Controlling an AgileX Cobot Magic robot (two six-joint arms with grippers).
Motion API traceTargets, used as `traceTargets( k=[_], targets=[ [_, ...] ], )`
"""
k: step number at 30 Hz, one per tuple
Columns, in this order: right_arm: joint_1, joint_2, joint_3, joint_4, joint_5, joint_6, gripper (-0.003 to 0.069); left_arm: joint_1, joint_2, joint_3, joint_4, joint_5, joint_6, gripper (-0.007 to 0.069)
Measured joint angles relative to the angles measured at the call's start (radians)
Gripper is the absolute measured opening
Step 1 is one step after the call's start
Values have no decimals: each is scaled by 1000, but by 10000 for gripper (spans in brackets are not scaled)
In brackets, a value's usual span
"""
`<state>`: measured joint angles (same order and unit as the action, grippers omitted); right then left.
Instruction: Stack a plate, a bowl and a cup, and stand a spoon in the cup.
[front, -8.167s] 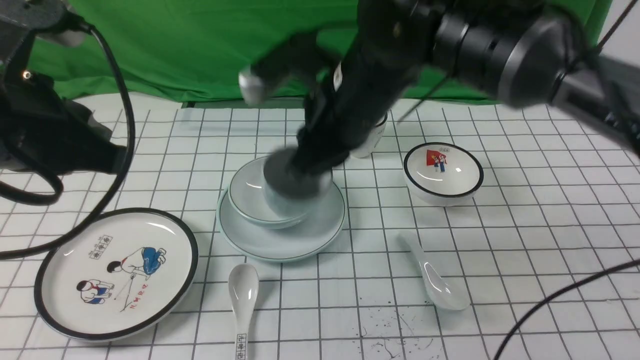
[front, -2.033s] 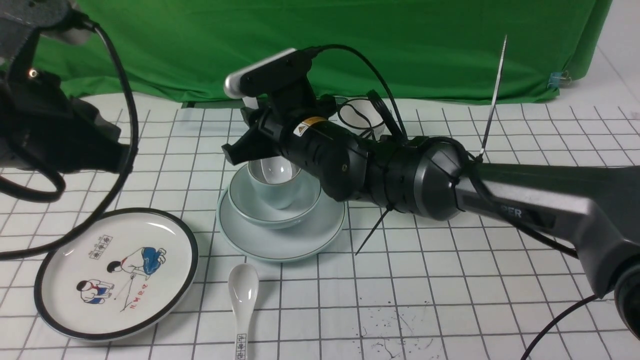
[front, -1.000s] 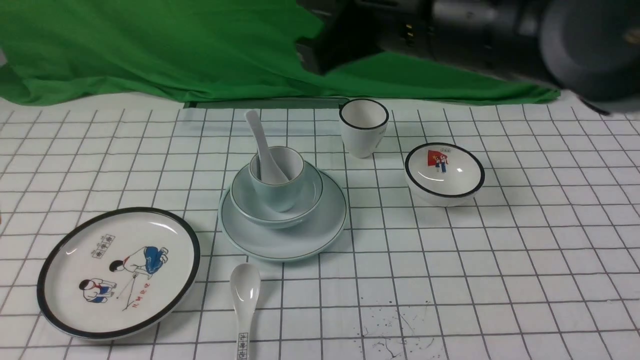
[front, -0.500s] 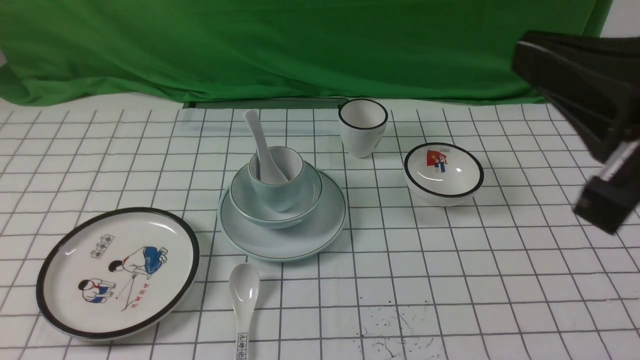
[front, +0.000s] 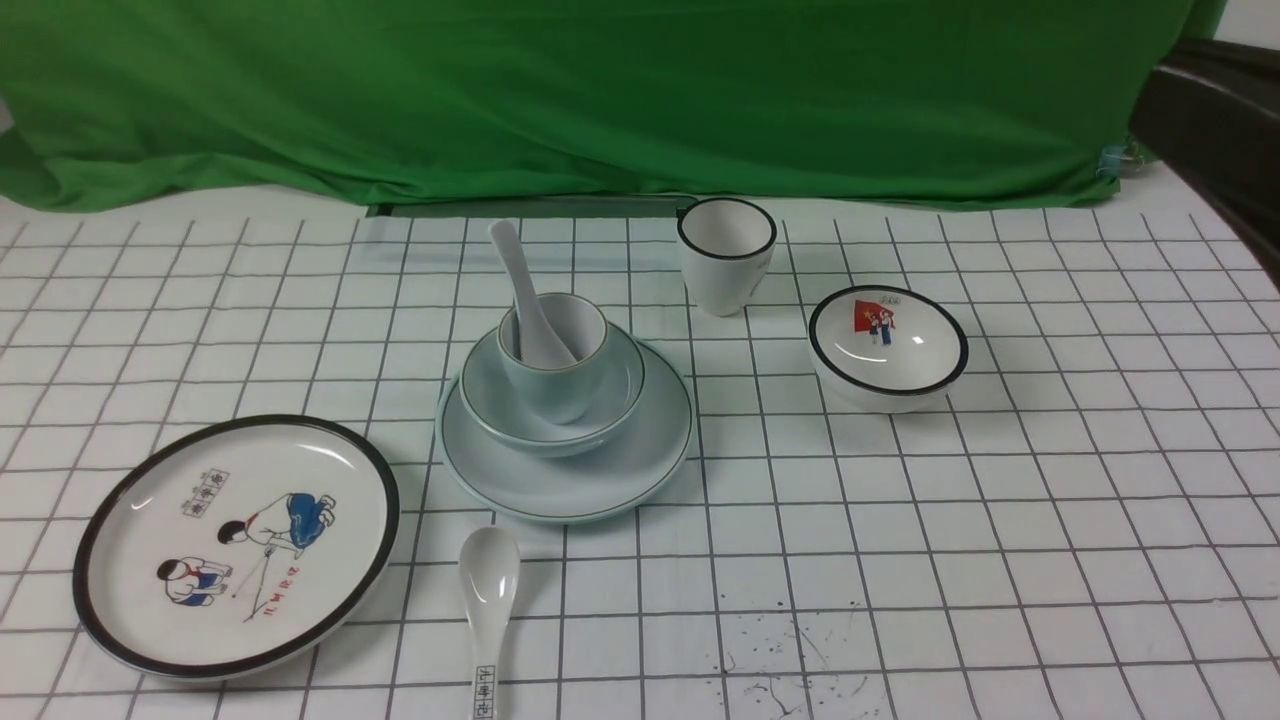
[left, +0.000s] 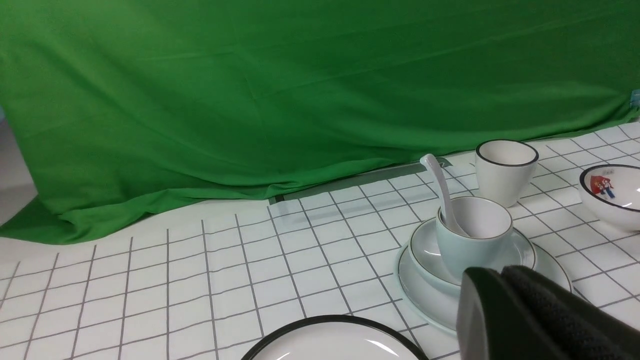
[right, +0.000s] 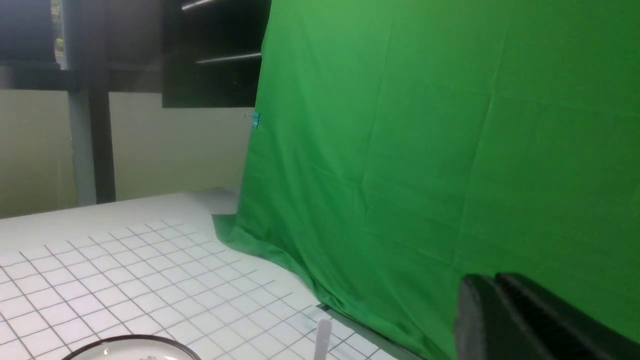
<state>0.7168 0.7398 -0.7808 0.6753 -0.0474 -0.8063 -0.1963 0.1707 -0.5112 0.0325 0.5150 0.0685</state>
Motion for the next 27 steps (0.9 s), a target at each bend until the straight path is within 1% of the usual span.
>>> traceTargets(
  k=[2,4,5,7,10,11,13,14,15,16,17,18,21,23,24,26,27],
  targets=[
    [0,0,0,-1,1,5,62,0,0,0,0,0,0,-28],
    [0,0,0,1,7,6,41,0,0,0,0,0,0,-28],
    [0,-1,6,1,5,8,16,0,0,0,0,0,0,-28],
    [0,-10,35,-1,-13,15,10,0,0,0,0,0,0,-28],
    [0,-48,125,-31,-91,53,10,0,0,0,0,0,0,-28],
    [-4,-81,190,-64,-131,88,10,0,0,0,0,0,0,-28],
    [-42,-162,329,-150,-204,214,10,0,0,0,0,0,0,-28],
    [-53,-178,355,-167,-208,226,10,0,0,0,0,0,0,-28],
    [-110,-250,457,-237,-225,335,10,0,0,0,0,0,0,-28],
    [-154,-295,508,-281,-223,383,10,0,0,0,0,0,0,-28],
    [-164,-304,532,-289,-223,395,10,0,0,0,0,0,0,-28],
    [-235,-366,611,-351,-212,492,10,0,0,0,0,-1,0,-28],
    [-389,-477,735,-499,-170,648,10,0,0,0,0,-1,0,-28],
    [-497,-541,778,-593,-111,759,10,0,0,0,0,-1,0,-28],
    [-517,-553,782,-607,-100,776,10,0,0,0,0,-1,0,-28],
    [-628,-609,788,-658,-21,840,10,0,0,0,0,-1,0,-28],
    [-665,-630,789,-669,16,846,10,0,0,0,0,-1,0,-28]
  ],
)
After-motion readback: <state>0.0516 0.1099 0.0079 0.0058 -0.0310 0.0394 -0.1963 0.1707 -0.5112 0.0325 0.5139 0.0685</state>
